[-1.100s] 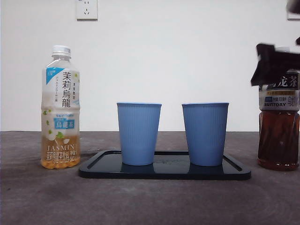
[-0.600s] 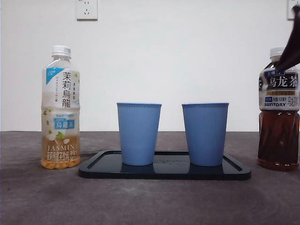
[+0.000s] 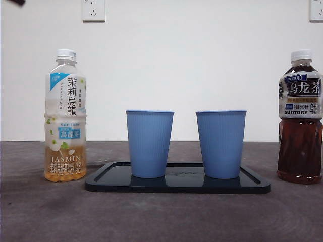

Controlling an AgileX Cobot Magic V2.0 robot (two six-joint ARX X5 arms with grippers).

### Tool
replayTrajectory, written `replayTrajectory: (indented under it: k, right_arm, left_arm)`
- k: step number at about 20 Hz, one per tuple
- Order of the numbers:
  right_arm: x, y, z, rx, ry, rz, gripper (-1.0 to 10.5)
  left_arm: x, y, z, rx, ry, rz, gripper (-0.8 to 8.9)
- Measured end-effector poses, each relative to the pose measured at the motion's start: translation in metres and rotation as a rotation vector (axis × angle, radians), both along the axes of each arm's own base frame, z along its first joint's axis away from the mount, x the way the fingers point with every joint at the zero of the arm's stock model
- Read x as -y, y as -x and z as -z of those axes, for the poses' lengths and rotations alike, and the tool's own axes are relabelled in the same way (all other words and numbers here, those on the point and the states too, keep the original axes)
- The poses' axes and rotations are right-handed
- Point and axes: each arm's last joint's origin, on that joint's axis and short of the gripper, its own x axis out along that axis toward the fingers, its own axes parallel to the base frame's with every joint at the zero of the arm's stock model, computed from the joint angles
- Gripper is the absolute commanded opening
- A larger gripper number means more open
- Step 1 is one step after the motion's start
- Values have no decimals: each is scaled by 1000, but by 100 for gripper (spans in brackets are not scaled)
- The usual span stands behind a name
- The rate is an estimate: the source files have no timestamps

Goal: Pour the drink into the cup

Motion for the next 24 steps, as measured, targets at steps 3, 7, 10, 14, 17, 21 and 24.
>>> replayTrajectory:
  k: [3, 7, 10, 14, 17, 21, 24]
  right_arm:
    - [0, 3, -2, 15, 18, -39, 486]
    - [0, 4, -1, 21, 39, -51, 486]
    - [0, 4, -1, 26, 46, -55, 486]
    - [0, 4, -1, 30, 51, -59, 486]
    - [0, 4, -1, 32, 53, -60, 486]
    - [0, 4, -1, 35, 56, -62, 486]
    - [0, 4, -1, 41, 60, -65, 486]
  left_arm:
    - [0, -7, 20, -16, -7, -82, 491]
    - [3, -23, 40, 53, 24, -149, 491]
    - [6, -34, 55, 150, 59, -162, 499]
    - [8, -51, 71, 244, 15, -220, 499]
    - [12, -67, 76, 298, -11, -206, 500]
    - [18, -89, 90, 333, -38, -192, 500]
    - [22, -103, 100, 374, -29, -192, 500]
